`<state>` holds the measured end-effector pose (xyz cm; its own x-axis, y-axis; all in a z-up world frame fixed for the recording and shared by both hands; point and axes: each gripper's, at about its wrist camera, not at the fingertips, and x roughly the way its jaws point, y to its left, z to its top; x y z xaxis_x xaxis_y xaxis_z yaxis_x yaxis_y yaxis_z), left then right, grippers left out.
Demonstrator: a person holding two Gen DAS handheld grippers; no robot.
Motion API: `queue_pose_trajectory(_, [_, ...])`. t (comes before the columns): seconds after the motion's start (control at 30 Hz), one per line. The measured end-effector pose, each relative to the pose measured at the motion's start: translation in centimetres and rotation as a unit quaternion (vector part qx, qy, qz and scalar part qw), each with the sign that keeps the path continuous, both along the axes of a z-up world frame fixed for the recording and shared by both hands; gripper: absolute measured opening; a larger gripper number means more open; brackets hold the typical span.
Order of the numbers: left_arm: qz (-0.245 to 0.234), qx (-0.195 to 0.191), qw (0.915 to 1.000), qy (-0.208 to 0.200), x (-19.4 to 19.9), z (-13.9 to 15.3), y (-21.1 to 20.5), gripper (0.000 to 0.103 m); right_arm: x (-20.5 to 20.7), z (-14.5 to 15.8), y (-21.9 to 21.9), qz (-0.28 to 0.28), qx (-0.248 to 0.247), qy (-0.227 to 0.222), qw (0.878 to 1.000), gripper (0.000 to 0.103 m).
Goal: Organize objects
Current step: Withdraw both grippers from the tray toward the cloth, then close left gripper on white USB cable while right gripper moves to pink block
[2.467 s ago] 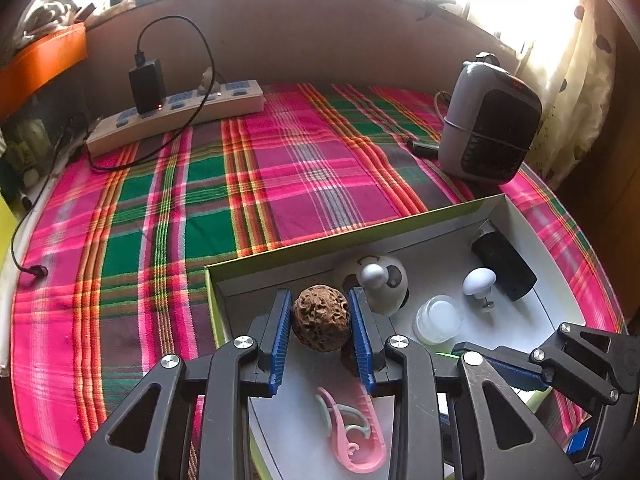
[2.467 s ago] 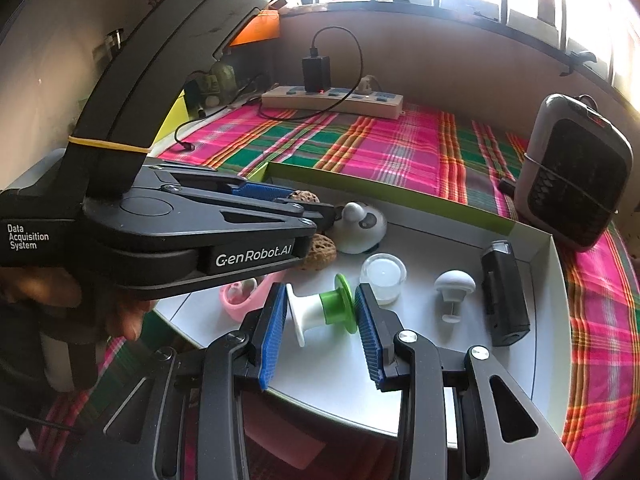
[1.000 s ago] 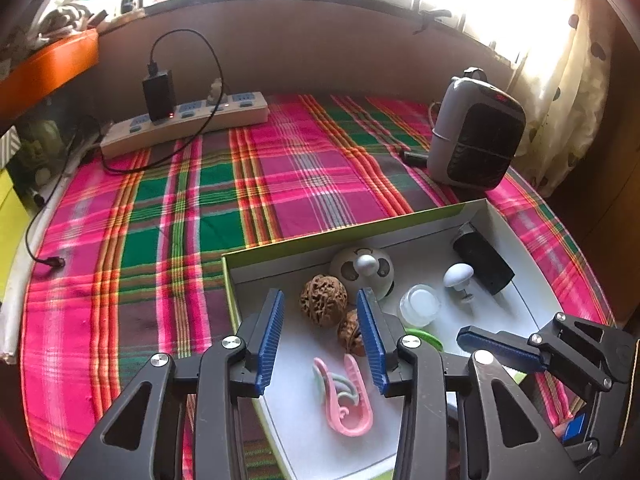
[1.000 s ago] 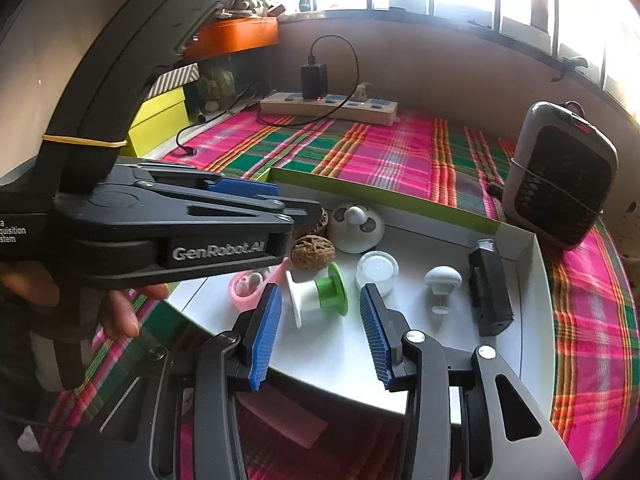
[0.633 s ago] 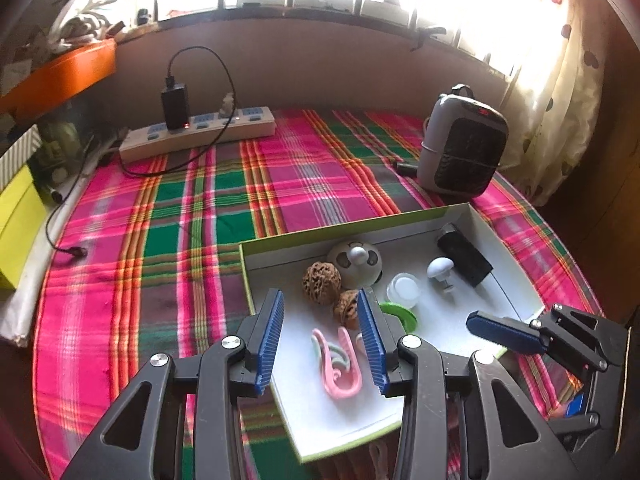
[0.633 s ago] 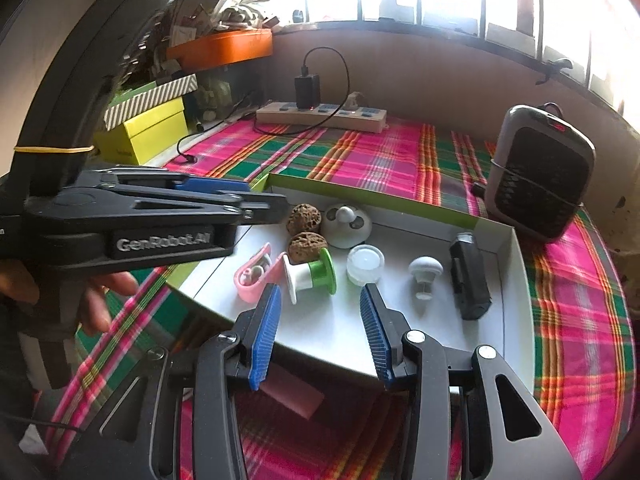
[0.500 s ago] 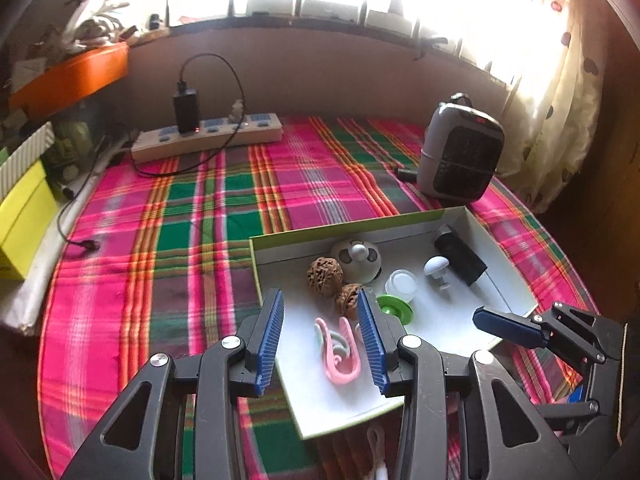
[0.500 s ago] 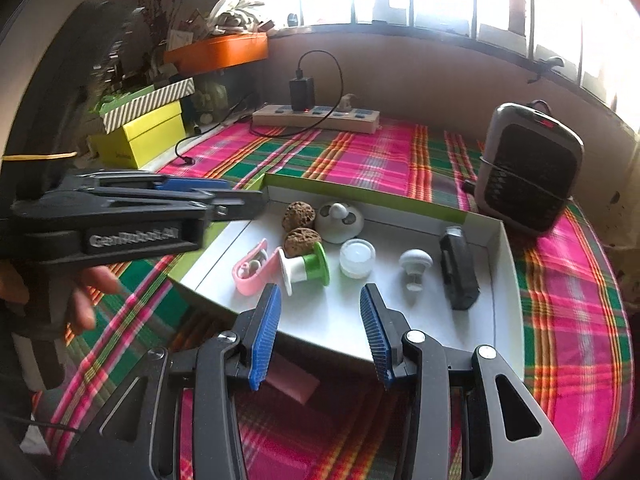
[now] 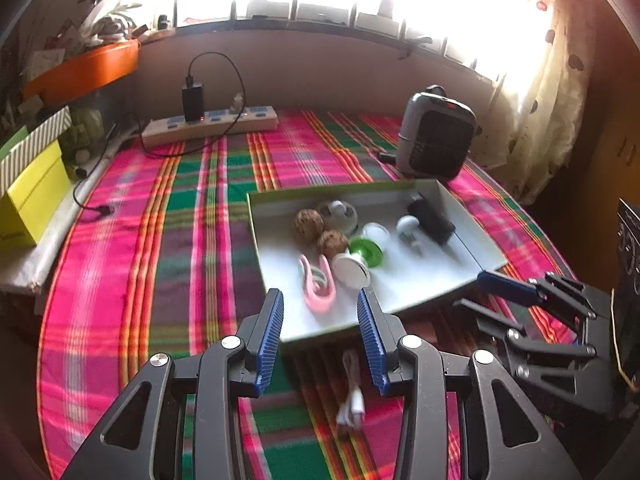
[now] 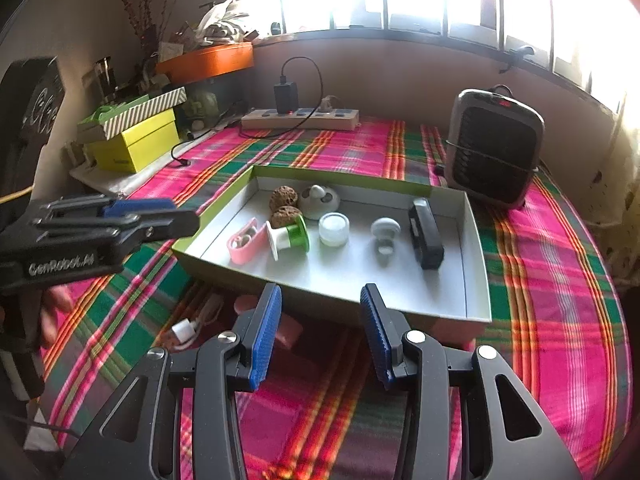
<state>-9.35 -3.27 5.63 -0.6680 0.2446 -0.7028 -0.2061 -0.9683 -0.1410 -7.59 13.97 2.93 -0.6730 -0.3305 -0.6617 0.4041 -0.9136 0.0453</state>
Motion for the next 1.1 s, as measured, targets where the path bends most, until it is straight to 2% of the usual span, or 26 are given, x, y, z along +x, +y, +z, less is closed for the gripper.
queue_pose_trajectory(0.33, [-0.013, 0.005, 0.9993, -0.036, 2.0, -2.7, 1.2, 0.037, 1.2, -0.6, 0.9, -0.007, -0.006, -0.005, 1.0, 0.043])
queue_pose_trajectory(0.47, [-0.013, -0.014, 0.9989, -0.043, 2.4, -3.6, 1.9, 0.037, 1.5, -0.7, 1.2, -0.008, -0.008, -0.006, 1.0, 0.043])
queue_pose_trajectory(0.57, [-0.014, -0.014, 0.9985, -0.051, 2.4, -4.0, 2.1, 0.037, 1.7, -0.8, 1.3, -0.01, -0.01, -0.006, 1.0, 0.043])
queue_pose_trajectory(0.8, [-0.007, -0.026, 0.9978, -0.06, 2.3, -4.9, 2.4, 0.037, 2.0, -1.0, 1.4, -0.007, -0.009, -0.008, 1.0, 0.043])
queue_pose_trajectory(1.1, [-0.009, -0.04, 0.9979, -0.05, 2.3, -5.1, 2.7, 0.037, 1.8, -1.5, 1.0, 0.001, -0.011, -0.018, 1.0, 0.043])
